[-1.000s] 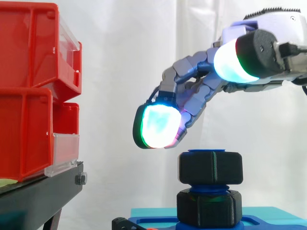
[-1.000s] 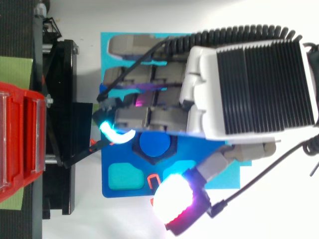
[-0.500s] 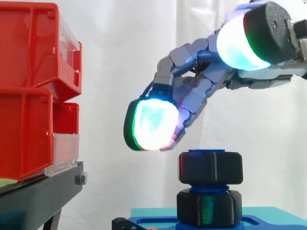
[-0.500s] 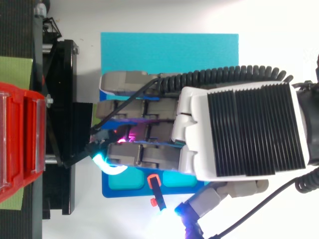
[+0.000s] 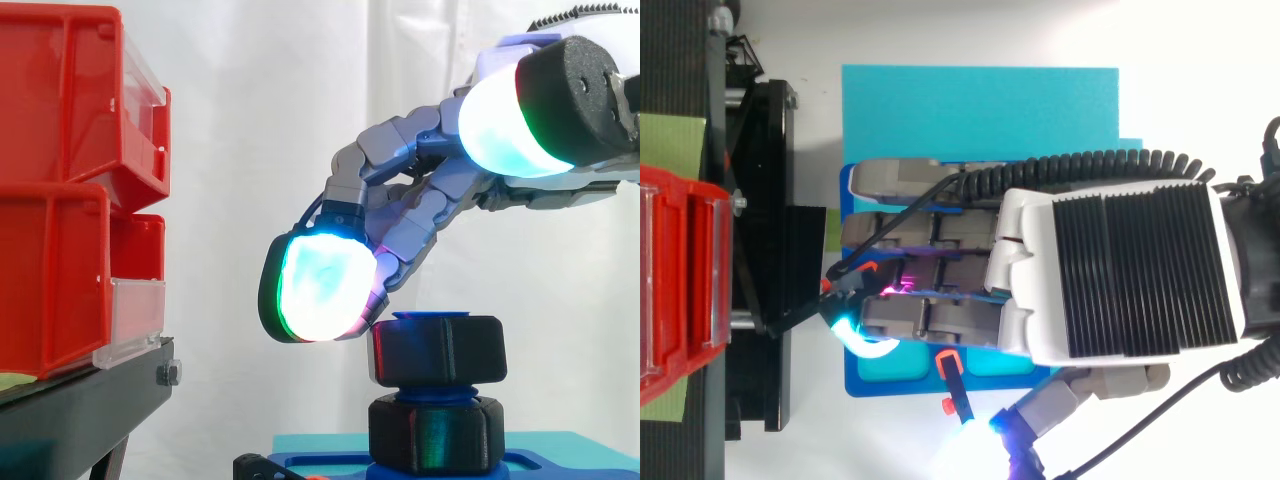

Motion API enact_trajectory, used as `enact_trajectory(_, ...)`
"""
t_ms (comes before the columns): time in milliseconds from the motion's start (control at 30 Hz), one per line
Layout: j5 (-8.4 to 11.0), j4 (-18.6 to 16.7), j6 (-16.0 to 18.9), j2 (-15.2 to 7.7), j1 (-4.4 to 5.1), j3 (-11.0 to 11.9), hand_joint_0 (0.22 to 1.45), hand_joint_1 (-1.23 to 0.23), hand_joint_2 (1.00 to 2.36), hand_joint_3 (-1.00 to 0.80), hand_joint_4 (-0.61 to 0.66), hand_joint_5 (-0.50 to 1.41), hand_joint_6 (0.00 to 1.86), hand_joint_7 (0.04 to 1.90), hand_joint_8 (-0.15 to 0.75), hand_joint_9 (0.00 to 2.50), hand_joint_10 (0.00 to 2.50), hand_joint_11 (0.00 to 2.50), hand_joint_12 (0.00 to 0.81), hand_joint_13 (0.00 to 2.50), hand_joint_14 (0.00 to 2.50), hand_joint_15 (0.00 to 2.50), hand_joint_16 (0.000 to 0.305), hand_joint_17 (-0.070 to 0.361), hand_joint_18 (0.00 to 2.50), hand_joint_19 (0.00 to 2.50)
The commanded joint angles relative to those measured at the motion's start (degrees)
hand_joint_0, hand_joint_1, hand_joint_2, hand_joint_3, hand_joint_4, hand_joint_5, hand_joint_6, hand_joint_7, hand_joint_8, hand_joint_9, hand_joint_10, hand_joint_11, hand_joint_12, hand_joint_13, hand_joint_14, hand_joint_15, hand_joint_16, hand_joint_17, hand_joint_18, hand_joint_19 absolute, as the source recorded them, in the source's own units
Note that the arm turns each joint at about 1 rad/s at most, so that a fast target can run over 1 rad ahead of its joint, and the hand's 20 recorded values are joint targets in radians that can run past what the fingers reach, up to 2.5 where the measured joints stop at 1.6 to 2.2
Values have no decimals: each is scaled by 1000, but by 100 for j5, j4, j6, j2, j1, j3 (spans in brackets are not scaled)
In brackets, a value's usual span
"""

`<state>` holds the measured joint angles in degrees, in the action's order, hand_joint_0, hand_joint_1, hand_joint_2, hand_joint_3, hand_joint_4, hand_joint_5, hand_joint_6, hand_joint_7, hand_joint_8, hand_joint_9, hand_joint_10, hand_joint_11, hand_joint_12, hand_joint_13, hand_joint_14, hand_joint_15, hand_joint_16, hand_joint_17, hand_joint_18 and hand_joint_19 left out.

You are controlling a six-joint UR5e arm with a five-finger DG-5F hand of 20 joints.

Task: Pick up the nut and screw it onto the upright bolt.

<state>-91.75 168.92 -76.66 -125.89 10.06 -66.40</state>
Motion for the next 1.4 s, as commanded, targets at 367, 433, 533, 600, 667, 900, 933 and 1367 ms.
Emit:
enact_trajectory(367, -19, 18, -60, -6, -48, -4, 527, -162, 1000, -500, 238, -102, 503, 818, 259, 729, 0, 0, 294, 500, 0, 0, 27, 60, 71, 0)
enact_trajectory(433, -19, 18, -77, -6, -48, -4, 527, -161, 1000, -500, 236, -102, 503, 814, 259, 729, 0, 0, 294, 499, 0, 0, 27, 60, 71, 0)
enact_trajectory(533, -19, 27, -95, -6, -66, -4, 527, -161, 1000, -500, 237, -101, 503, 818, 258, 732, 0, 0, 293, 499, 0, 0, 27, 60, 71, 0)
enact_trajectory(600, -19, 36, -104, -6, -83, -4, 527, -161, 1000, -500, 238, -101, 503, 820, 259, 732, 0, 0, 293, 500, 0, 0, 27, 60, 72, 0)
enact_trajectory(667, -28, 53, -121, -6, -92, -4, 527, -161, 1000, -500, 235, -101, 503, 817, 259, 732, 0, 0, 293, 499, 0, 0, 27, 60, 72, 0)
enact_trajectory(900, -36, 141, -191, -6, -180, -4, 527, -160, 1000, -500, 235, -100, 503, 819, 259, 736, 0, 0, 293, 510, 0, 0, 26, 60, 79, 0)
enact_trajectory(933, -36, 150, -191, -6, -189, -4, 527, -160, 1000, -500, 234, -100, 503, 824, 259, 737, 0, 0, 293, 511, 0, 0, 27, 60, 79, 0)
enact_trajectory(1367, -107, 89, -218, 3, -382, -224, 528, -158, 1000, -500, 249, -96, 503, 855, 260, 740, 0, 0, 294, 521, 0, 0, 26, 59, 92, 0)
